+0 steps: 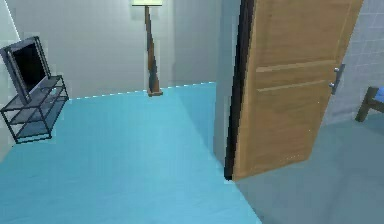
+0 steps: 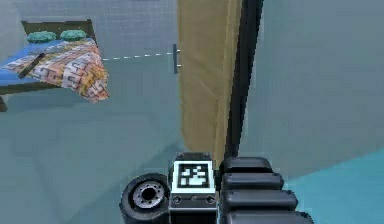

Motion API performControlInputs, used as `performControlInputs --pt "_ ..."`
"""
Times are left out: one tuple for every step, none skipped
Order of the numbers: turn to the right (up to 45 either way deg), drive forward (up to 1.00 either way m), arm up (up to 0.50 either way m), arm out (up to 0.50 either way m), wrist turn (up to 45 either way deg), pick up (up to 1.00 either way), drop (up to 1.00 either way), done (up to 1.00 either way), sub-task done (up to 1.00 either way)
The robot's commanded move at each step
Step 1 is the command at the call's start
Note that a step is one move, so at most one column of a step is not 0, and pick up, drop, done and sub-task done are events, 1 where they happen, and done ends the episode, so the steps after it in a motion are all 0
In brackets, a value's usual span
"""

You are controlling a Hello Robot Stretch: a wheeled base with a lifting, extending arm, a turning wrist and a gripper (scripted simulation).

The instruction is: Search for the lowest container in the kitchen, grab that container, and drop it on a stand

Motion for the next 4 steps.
performControlInputs --pt "0.0 0.5 0.0 0.0 0.0 0.0 0.0 0.0 0.0" --pt "-27.0 0.0 0.0 0.0 0.0 0.0 0.0 0.0 0.0" --pt "0.0 1.0 0.0 0.0 0.0 0.0 0.0 0.0 0.0" --pt "0.0 1.0 0.0 0.0 0.0 0.0 0.0 0.0 0.0"
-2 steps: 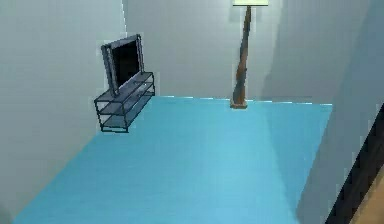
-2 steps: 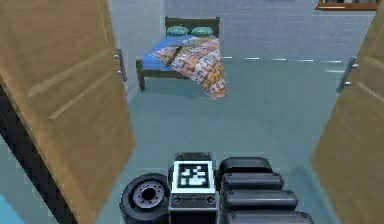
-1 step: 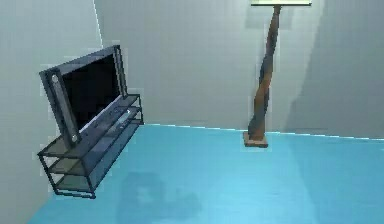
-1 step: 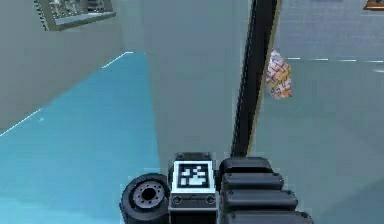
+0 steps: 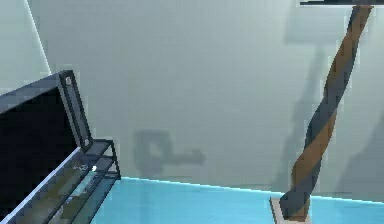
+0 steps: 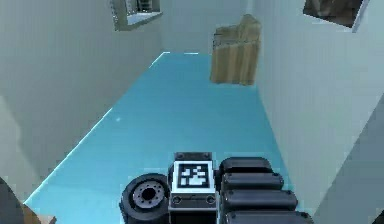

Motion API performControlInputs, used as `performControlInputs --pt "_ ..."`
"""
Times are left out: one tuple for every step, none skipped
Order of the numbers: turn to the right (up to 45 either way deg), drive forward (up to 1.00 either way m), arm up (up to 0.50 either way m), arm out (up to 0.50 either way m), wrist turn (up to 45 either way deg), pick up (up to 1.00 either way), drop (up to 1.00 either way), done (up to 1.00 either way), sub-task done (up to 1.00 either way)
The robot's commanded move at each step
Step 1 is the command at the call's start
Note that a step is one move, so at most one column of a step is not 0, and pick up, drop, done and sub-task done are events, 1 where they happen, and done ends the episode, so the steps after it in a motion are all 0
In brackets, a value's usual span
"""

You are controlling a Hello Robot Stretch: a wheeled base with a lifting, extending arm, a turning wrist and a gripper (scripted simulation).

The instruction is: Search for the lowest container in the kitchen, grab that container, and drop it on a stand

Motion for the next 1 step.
performControlInputs --pt "-6.0 0.0 0.0 0.0 0.0 0.0 0.0 0.0 0.0"
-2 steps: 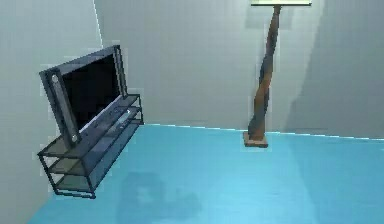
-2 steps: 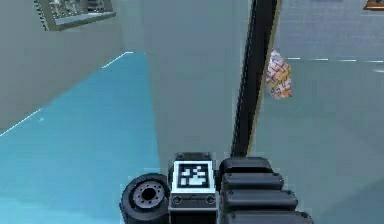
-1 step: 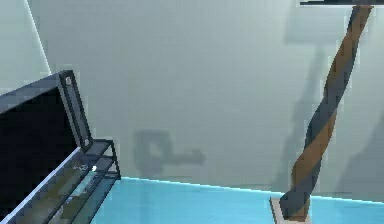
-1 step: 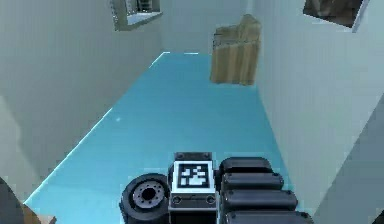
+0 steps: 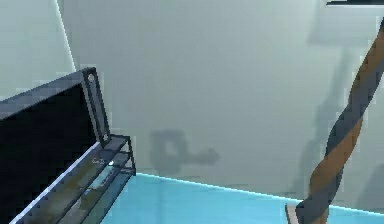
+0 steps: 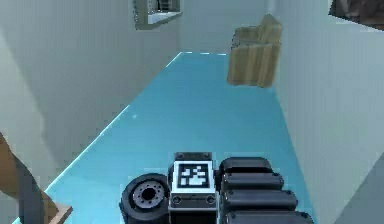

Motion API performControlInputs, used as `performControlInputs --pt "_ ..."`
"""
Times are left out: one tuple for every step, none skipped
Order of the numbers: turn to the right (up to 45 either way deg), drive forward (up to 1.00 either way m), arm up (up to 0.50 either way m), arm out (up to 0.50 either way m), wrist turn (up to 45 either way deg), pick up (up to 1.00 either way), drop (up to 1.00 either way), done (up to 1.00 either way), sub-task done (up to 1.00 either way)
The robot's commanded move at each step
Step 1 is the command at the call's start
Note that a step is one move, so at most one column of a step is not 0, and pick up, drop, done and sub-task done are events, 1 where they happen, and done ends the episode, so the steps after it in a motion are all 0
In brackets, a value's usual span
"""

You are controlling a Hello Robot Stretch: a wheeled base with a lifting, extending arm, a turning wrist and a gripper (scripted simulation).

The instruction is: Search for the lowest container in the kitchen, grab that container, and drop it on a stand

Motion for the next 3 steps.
performControlInputs --pt "0.0 0.6 0.0 0.0 0.0 0.0 0.0 0.0 0.0" --pt "33.0 0.0 0.0 0.0 0.0 0.0 0.0 0.0 0.0" --pt "3.0 0.0 0.0 0.0 0.0 0.0 0.0 0.0 0.0"
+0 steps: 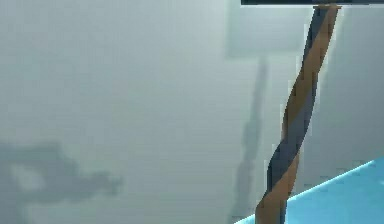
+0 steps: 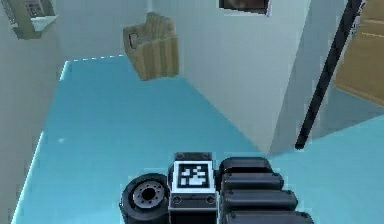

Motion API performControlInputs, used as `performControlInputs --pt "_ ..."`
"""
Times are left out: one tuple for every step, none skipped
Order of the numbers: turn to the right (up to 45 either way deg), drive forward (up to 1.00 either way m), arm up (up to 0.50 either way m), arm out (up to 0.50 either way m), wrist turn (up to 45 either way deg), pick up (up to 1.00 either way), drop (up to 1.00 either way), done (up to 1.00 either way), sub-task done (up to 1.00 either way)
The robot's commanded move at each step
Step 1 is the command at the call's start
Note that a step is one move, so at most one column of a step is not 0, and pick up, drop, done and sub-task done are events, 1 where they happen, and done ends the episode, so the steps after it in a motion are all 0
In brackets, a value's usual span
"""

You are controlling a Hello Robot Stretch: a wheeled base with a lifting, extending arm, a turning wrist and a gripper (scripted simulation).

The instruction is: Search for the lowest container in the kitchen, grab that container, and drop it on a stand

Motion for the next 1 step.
performControlInputs --pt "-36.0 0.0 0.0 0.0 0.0 0.0 0.0 0.0 0.0"
